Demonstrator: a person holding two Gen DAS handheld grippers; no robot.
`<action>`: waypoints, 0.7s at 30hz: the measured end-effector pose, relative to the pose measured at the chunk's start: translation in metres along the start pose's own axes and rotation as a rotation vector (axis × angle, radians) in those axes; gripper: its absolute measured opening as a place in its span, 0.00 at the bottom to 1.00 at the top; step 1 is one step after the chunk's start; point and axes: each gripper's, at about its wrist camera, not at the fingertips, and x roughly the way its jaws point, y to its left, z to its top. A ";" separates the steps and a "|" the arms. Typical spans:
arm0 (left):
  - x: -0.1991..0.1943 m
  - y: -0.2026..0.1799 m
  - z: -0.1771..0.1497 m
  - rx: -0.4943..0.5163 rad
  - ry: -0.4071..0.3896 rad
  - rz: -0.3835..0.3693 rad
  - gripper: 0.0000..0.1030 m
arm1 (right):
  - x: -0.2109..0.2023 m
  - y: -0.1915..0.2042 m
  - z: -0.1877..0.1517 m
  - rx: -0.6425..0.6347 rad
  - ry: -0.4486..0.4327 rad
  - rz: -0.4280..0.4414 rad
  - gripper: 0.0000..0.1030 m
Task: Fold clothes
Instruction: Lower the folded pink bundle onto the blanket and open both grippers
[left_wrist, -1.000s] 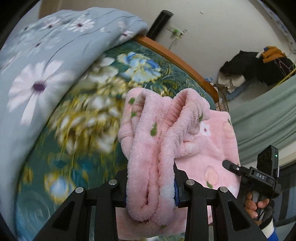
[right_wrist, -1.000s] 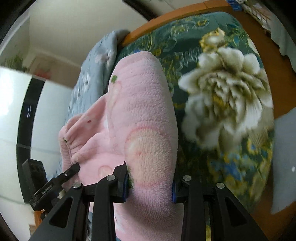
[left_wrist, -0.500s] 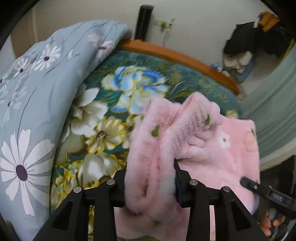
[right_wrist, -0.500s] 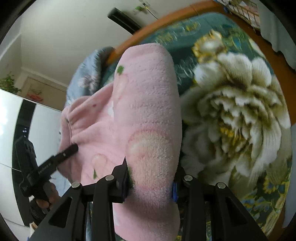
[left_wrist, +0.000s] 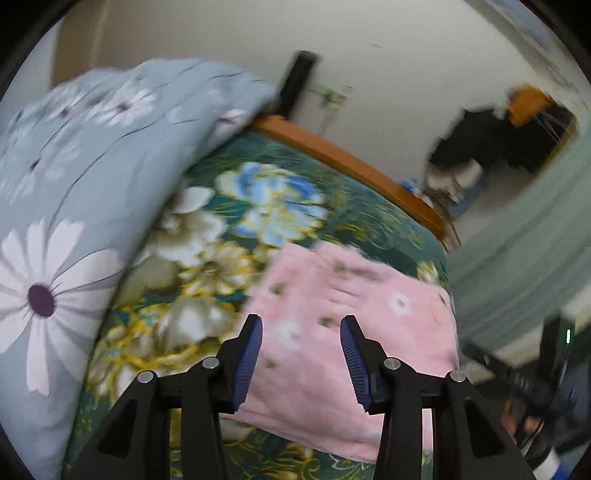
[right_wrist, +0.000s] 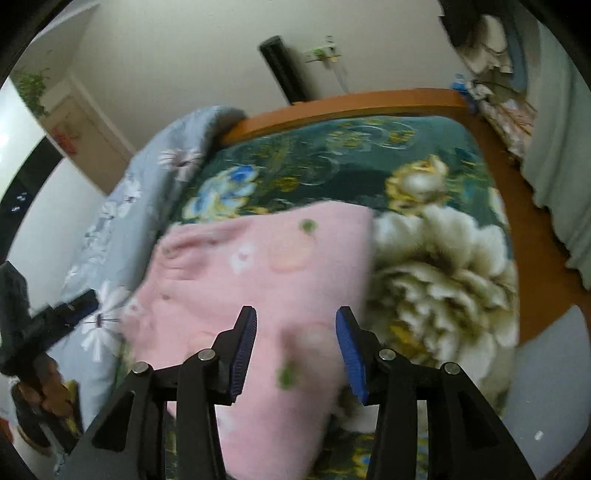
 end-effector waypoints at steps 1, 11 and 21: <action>0.008 -0.007 -0.004 0.039 0.023 0.013 0.46 | 0.009 0.005 -0.001 -0.007 0.026 0.003 0.45; 0.021 -0.029 -0.054 -0.013 0.066 0.149 0.47 | 0.016 0.021 -0.014 0.059 0.043 -0.006 0.45; -0.017 -0.037 -0.165 -0.247 -0.075 0.234 0.80 | -0.015 0.030 -0.132 -0.007 -0.002 -0.039 0.60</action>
